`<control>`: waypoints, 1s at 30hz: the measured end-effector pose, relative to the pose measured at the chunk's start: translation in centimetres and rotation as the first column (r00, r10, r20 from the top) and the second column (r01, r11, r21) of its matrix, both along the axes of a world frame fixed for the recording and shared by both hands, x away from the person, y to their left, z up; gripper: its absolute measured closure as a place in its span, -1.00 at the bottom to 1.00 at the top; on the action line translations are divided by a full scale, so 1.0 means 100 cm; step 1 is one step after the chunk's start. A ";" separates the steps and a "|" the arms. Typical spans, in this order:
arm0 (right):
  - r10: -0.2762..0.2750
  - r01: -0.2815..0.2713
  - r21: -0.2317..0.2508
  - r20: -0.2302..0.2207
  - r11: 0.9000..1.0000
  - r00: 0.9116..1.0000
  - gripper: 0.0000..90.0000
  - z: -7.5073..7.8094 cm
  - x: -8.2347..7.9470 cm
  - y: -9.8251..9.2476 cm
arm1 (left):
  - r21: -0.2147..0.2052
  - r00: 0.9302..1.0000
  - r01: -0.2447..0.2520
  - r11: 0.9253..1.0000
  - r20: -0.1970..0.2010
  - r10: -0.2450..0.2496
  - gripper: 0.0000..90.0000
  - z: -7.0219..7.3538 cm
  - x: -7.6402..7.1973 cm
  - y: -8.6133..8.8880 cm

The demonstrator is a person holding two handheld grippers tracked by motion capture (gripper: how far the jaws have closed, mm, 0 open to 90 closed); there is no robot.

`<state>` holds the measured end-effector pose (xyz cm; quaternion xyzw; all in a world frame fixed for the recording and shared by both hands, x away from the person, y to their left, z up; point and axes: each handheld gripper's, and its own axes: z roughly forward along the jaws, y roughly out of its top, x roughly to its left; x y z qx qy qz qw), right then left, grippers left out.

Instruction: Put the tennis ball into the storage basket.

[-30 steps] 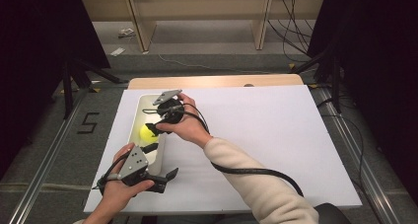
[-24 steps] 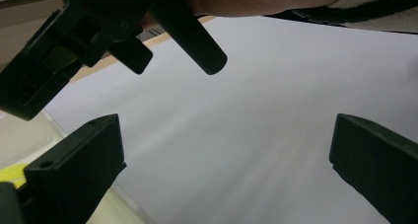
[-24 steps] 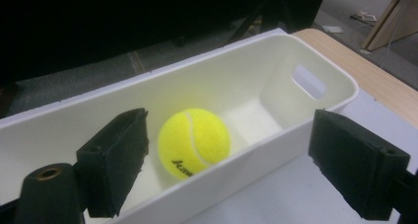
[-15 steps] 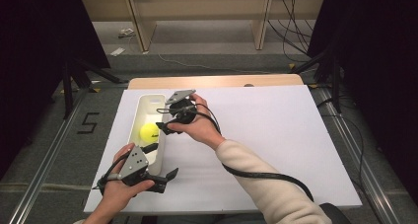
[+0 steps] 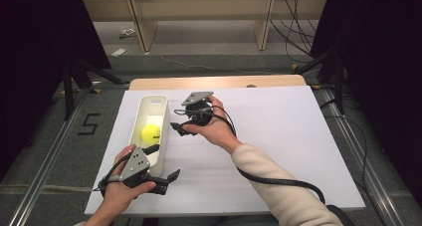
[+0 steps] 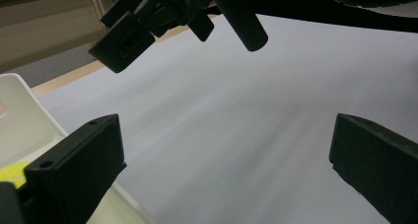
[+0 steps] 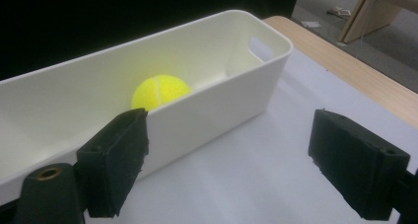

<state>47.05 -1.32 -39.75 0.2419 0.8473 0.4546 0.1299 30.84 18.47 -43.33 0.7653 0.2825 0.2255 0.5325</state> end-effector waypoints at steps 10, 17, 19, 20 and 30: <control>-0.032 0.032 0.015 -0.004 0.999 0.999 -0.64 -0.002 -0.003 -0.021 | -0.001 1.000 -0.003 1.000 -0.003 0.003 -1.00 -0.001 0.000 0.000; -0.047 0.047 0.012 0.004 0.999 0.999 -0.64 -0.001 -0.005 -0.034 | -0.002 1.000 -0.005 1.000 -0.004 0.005 -1.00 -0.001 0.000 0.001; -0.055 0.055 0.011 0.004 0.998 0.998 -0.64 -0.001 -0.005 -0.039 | -0.002 1.000 -0.010 1.000 -0.009 0.010 -1.00 -0.001 0.000 0.001; -0.062 0.062 0.010 0.001 0.998 0.998 -0.64 -0.001 -0.005 -0.042 | -0.004 1.000 -0.009 1.000 -0.013 0.009 -1.00 -0.001 0.000 0.001; -0.112 0.112 0.012 -0.011 0.994 0.994 -0.64 -0.006 -0.008 -0.075 | -0.013 1.000 0.003 1.000 -0.025 -0.004 -1.00 -0.002 0.000 0.000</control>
